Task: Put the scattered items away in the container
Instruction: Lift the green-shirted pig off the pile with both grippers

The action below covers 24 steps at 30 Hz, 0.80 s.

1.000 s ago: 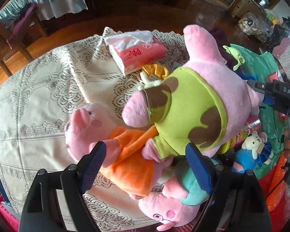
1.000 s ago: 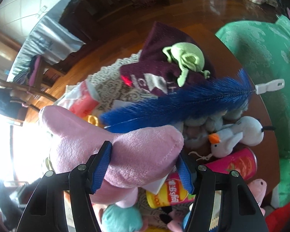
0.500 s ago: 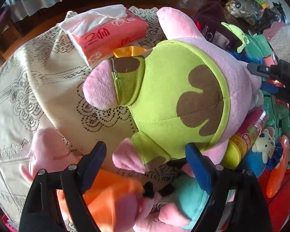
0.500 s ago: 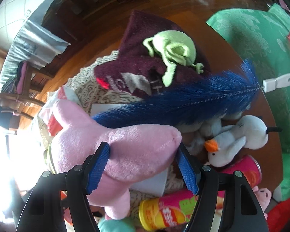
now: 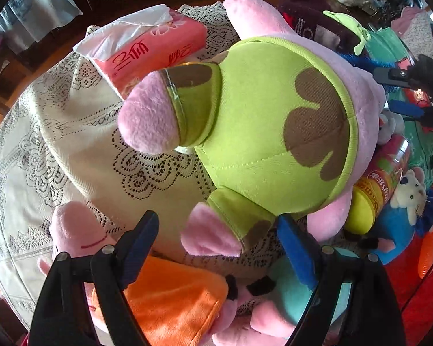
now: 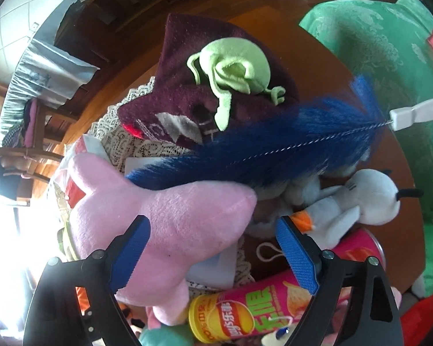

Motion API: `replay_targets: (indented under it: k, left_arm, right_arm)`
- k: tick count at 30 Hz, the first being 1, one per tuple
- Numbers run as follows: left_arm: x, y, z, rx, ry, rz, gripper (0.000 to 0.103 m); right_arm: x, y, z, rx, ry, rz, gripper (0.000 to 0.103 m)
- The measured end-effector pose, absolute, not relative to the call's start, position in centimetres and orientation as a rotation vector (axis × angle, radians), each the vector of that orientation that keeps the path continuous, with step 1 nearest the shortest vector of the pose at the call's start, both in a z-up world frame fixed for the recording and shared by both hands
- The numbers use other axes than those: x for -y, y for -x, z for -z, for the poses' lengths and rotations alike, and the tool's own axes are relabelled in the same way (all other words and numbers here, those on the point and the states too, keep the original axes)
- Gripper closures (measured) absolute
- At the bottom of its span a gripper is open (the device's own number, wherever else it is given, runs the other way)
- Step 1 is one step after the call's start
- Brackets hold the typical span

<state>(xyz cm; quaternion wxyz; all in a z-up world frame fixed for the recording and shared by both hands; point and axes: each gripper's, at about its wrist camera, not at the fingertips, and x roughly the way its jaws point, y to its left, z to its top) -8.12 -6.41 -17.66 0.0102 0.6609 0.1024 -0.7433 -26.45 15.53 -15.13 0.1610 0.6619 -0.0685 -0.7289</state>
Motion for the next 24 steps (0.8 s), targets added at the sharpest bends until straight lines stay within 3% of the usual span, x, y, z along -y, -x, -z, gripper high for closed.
replay_targets:
  k: [6,7,8,12,13,14,15,21,24]
  left_arm:
    - [6.5,7.9,18.0,-0.372,-2.049,2.336,0.019]
    - [6.5,8.0,18.1,-0.378,-2.050,2.341,0.019]
    - [6.4,8.1,18.2,-0.382,-2.056,2.345,0.019]
    - [5.8,8.3,19.0,-0.389,-2.084,2.364,0.019]
    - [5.6,8.4,19.1,-0.402,-2.091,2.373,0.028]
    - [5.4,8.4,19.2,-0.435,-2.104,2.383,0.055]
    - [5.2,8.4,19.1,-0.468,-2.111,2.393,0.060]
    - [3.9,7.9,16.8,-0.375,-2.039,2.438,0.067]
    - [4.0,7.6,14.9,-0.361,-2.013,2.458,0.067]
  right_arm:
    - [-15.4,27.8,17.0,0.298,-1.919,2.050,0.013]
    - [-15.3,27.9,17.3,0.304,-1.926,2.040,0.015]
    - [-15.0,28.0,17.5,0.295,-1.929,2.035,0.024]
    - [-14.2,27.8,17.7,0.239,-1.926,2.038,0.028]
    - [-14.3,27.8,17.8,0.241,-1.929,2.032,0.028]
    - [-14.3,27.9,18.0,0.243,-1.933,2.024,0.028]
    - [-14.3,27.9,18.2,0.244,-1.938,2.017,0.029]
    - [-13.9,27.4,17.4,0.163,-1.894,2.048,0.044]
    - [-13.6,26.7,16.0,0.136,-1.853,2.071,0.046]
